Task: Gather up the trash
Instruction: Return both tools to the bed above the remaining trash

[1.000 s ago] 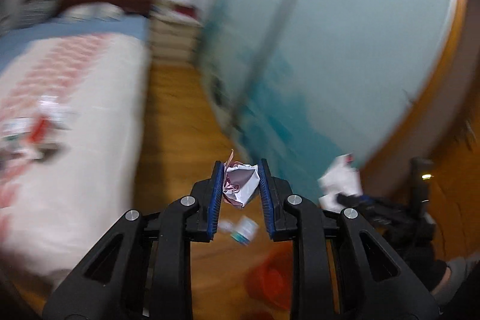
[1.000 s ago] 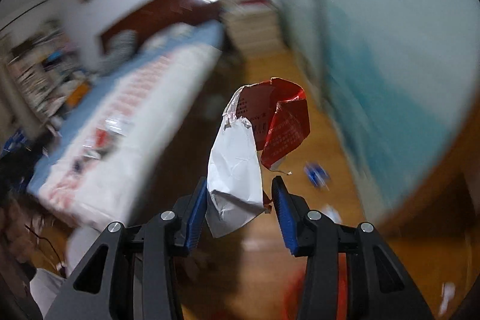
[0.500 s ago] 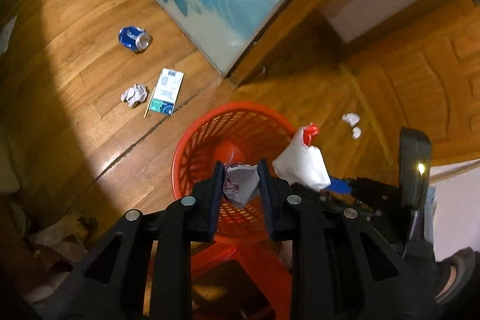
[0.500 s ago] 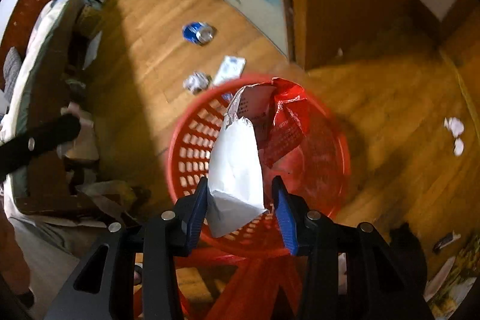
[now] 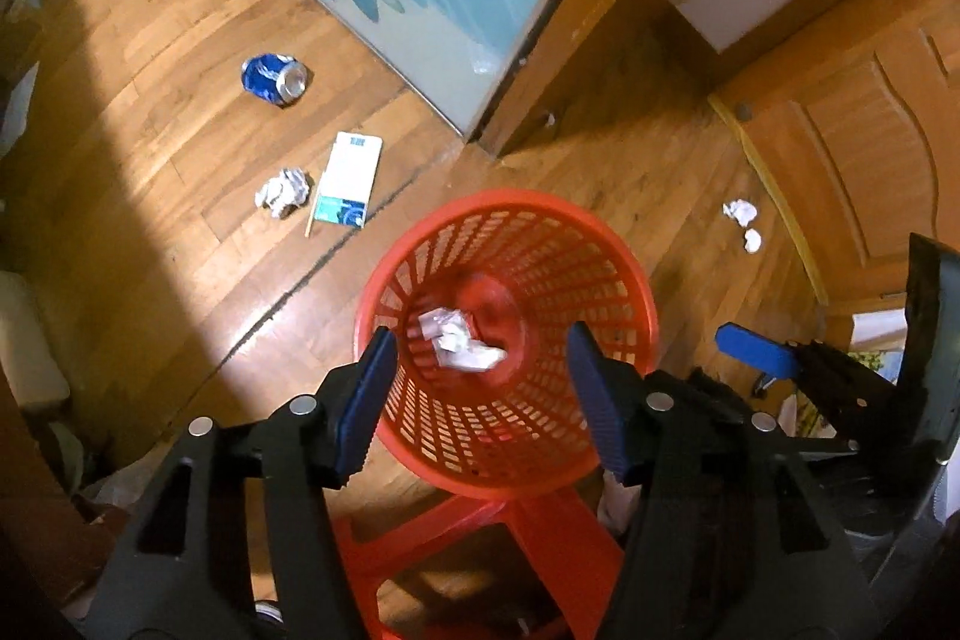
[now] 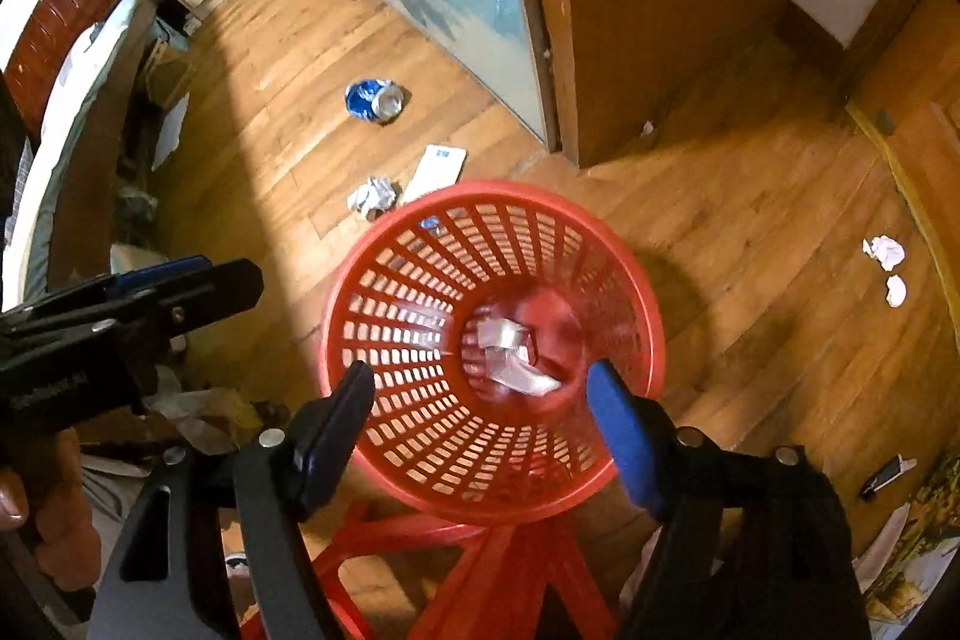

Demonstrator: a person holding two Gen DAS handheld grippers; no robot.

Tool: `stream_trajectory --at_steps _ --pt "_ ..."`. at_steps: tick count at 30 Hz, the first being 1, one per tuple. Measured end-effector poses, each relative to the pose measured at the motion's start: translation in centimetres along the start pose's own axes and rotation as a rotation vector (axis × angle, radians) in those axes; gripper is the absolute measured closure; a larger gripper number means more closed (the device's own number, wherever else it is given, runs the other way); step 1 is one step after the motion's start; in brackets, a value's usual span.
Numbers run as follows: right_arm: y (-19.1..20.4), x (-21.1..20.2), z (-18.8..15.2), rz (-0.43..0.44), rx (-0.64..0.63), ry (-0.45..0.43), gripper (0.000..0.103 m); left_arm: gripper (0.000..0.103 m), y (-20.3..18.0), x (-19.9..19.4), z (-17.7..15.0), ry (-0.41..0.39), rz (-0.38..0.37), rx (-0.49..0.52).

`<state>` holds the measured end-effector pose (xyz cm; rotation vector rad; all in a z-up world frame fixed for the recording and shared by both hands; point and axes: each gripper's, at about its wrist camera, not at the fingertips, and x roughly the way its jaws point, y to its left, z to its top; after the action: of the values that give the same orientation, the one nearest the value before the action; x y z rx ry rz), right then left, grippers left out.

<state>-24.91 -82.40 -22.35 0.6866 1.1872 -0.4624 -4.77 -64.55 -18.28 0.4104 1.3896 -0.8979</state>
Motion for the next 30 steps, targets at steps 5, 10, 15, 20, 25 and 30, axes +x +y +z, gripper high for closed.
stream_trajectory --at_steps 5,10,15,20,25,30 --pt "2.8 -2.9 1.7 0.048 -0.025 -0.074 0.030 0.044 1.8 -5.0 -0.2 -0.112 0.030 -0.018" --pt "10.9 -7.5 3.7 0.116 -0.184 -0.191 0.030 0.044 6.4 -14.5 -2.3 -0.333 0.098 -0.101" --pt "22.4 -11.7 3.2 0.239 -0.397 -0.287 0.030 0.044 13.8 -26.8 -8.4 -0.588 0.262 -0.222" --pt "34.9 -14.2 0.2 0.395 -0.571 -0.321 0.030 0.044 22.3 -36.0 -17.9 -0.791 0.379 -0.452" --pt "45.5 -14.8 -4.8 0.524 -0.698 -0.304 0.031 0.044 29.5 -39.2 -27.9 -0.879 0.516 -0.670" --pt "53.7 -14.5 -10.4 0.604 -0.808 -0.248 0.031 0.044 36.4 -37.5 -34.6 -0.852 0.570 -0.831"
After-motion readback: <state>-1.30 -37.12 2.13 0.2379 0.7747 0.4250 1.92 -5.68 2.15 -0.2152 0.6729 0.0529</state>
